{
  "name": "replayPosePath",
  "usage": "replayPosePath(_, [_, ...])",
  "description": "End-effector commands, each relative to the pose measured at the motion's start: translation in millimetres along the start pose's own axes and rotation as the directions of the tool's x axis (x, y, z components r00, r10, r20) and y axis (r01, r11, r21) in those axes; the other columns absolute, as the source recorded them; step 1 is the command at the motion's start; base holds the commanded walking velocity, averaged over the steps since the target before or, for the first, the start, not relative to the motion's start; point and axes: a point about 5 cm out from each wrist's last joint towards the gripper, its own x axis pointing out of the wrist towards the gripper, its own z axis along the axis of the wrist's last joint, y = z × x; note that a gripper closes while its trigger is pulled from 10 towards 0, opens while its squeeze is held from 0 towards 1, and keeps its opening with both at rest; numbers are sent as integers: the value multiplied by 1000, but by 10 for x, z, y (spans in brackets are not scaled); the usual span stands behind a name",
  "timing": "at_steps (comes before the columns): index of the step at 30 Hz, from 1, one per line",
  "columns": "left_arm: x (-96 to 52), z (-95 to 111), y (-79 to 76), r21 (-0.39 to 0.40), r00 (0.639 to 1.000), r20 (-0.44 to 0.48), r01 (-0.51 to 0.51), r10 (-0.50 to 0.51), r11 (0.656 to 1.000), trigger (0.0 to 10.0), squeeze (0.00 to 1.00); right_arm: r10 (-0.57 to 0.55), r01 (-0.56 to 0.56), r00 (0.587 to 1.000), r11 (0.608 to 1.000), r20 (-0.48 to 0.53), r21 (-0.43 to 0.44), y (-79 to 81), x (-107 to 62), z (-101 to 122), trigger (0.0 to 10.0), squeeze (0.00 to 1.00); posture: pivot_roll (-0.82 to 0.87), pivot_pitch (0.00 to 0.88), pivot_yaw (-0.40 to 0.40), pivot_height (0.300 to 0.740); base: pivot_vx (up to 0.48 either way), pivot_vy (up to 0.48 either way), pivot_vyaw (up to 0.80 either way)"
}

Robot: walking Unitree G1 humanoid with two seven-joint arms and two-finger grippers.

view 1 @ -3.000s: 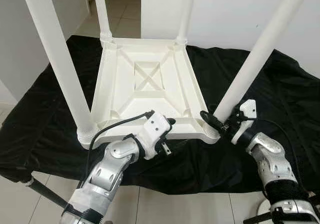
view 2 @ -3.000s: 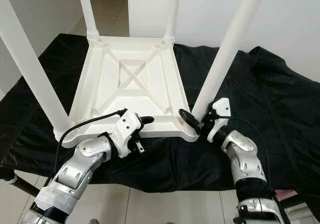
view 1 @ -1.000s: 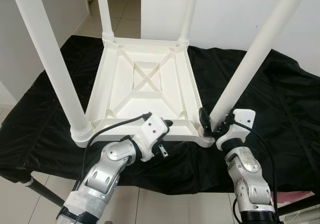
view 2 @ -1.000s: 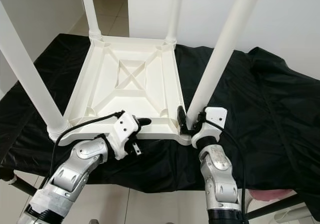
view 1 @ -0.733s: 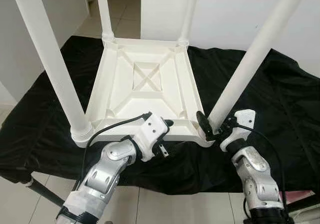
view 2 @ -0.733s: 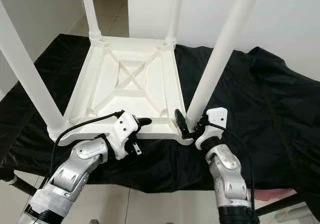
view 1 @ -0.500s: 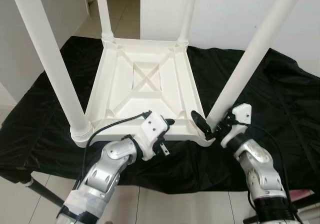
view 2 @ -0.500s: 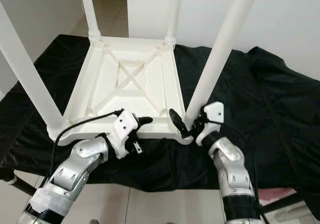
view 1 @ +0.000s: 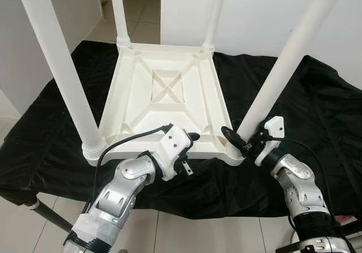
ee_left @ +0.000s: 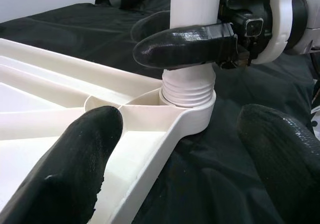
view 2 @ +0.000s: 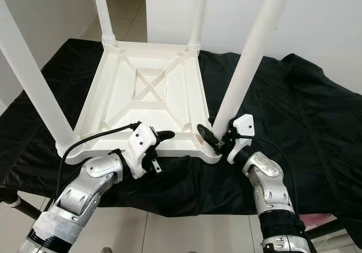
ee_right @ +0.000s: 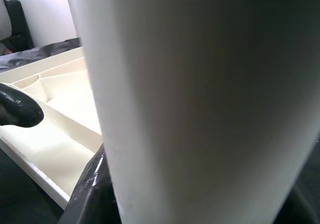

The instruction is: Building children table

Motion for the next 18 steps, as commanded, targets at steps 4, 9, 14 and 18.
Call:
replayPosePath(4, [9,24,-54,9,996,-1,94,-94,996,10000,0,-52,51,999,998,17,41,-8,-21,-5,10000,0,-8,0,-44,740,0,0,0])
replayPosePath(9, [3,30,-61,3,995,4,96,-96,995,10000,0,-153,152,988,987,19,44,15,-12,15,10000,0,-8,0,-45,740,0,0,0])
replayPosePath(14, [-12,31,-76,-4,995,6,102,-102,995,10000,0,-319,319,948,946,-11,51,67,-11,-37,10000,0,-8,0,-42,740,0,0,0])
replayPosePath(18, [-14,28,-88,-8,994,6,107,-107,994,10000,0,-410,411,912,906,-37,97,201,-33,-135,10000,0,-8,0,-40,740,0,0,0])
